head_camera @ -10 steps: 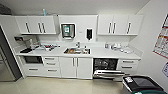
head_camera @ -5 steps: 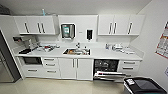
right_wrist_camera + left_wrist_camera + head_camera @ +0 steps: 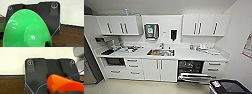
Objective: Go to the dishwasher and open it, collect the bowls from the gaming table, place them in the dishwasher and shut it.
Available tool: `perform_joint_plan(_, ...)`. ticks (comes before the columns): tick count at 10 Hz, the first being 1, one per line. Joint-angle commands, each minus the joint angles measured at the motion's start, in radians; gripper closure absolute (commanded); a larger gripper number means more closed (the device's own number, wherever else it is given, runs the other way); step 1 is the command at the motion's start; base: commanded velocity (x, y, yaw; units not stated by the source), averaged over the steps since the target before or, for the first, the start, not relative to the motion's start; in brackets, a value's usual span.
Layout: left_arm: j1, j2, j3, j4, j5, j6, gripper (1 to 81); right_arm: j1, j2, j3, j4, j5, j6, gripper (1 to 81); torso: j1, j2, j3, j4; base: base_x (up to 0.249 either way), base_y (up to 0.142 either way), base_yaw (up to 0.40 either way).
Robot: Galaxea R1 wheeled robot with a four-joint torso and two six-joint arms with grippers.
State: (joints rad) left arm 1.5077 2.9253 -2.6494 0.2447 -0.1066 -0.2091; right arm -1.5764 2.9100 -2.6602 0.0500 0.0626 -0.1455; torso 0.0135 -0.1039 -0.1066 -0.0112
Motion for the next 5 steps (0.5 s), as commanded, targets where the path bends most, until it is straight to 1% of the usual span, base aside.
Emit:
perform_joint_plan(1, -0.050, -0.006, 0.002, 0.011, 0.042, 0.005, 81.1, 0.038, -0.010, -0.001, -0.004, -0.053, 0.000, 81.1, 0.000, 0.000, 0.000, 0.000, 0.103, 0.000, 0.000)
perform_joint_plan(5, -0.049, -0.007, 0.002, 0.011, 0.042, 0.005, 81.1, 0.040, -0.010, 0.000, -0.004, -0.053, 0.000, 81.1, 0.000, 0.000, 0.000, 0.000, 0.103, 0.000, 0.000)
